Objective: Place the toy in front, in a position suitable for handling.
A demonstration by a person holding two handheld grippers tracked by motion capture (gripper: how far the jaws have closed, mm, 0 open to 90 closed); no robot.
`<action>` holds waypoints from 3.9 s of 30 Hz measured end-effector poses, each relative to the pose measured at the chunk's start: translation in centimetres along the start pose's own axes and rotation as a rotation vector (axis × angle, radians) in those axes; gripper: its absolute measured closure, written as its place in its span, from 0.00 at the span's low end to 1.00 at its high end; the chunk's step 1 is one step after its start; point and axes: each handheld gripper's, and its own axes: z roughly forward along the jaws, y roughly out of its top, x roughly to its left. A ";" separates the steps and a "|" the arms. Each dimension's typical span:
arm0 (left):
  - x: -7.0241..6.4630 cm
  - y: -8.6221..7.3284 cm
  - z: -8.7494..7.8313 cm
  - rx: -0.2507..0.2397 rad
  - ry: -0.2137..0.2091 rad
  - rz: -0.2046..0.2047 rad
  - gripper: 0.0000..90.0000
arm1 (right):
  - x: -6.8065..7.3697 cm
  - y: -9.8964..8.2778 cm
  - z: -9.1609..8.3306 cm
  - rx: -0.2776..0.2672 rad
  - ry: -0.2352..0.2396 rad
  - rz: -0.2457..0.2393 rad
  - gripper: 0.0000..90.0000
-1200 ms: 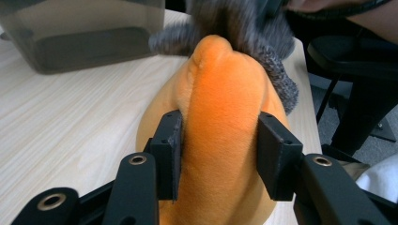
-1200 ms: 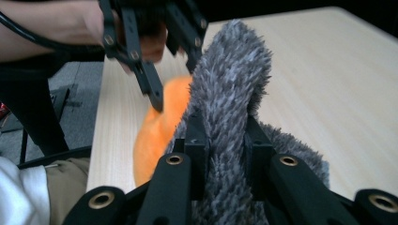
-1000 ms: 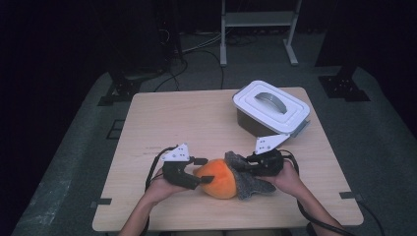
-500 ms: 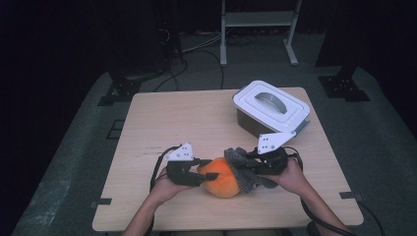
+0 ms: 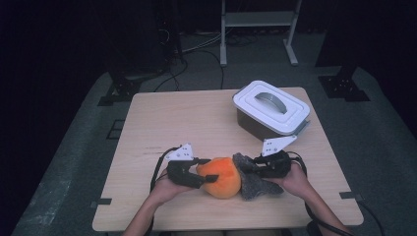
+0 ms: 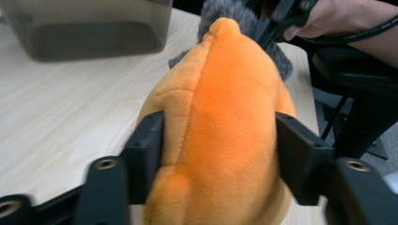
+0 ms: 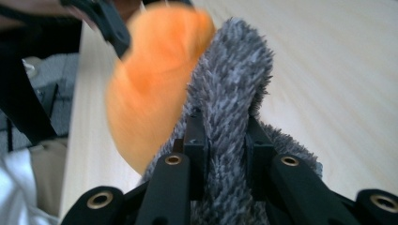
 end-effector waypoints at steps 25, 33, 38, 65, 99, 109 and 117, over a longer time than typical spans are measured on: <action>-0.5 0.7 0.3 0.002 0.010 0.005 0.49 | 0.8 2.8 -0.9 -0.072 0.022 -0.053 0.83; -1.0 1.1 -0.2 0.011 0.037 0.048 0.50 | 1.6 4.8 0.7 -0.028 0.026 -0.116 0.83; -0.6 0.7 0.2 0.019 0.016 0.020 0.32 | 1.1 3.3 1.1 -0.045 0.035 -0.073 0.83; -1.0 0.8 0.4 0.046 -0.024 0.020 0.25 | 1.3 3.0 0.8 -0.028 0.044 -0.066 0.83; -0.3 0.2 0.1 0.028 0.085 0.018 0.53 | 0.7 3.3 0.1 0.006 -0.007 -0.066 0.82; 0.3 0.0 -0.2 0.016 0.106 -0.053 0.52 | 1.5 4.4 1.1 -0.007 0.010 -0.106 0.83; -0.6 0.6 0.6 0.066 0.076 0.008 0.52 | 2.7 5.8 1.3 0.000 0.029 -0.176 0.83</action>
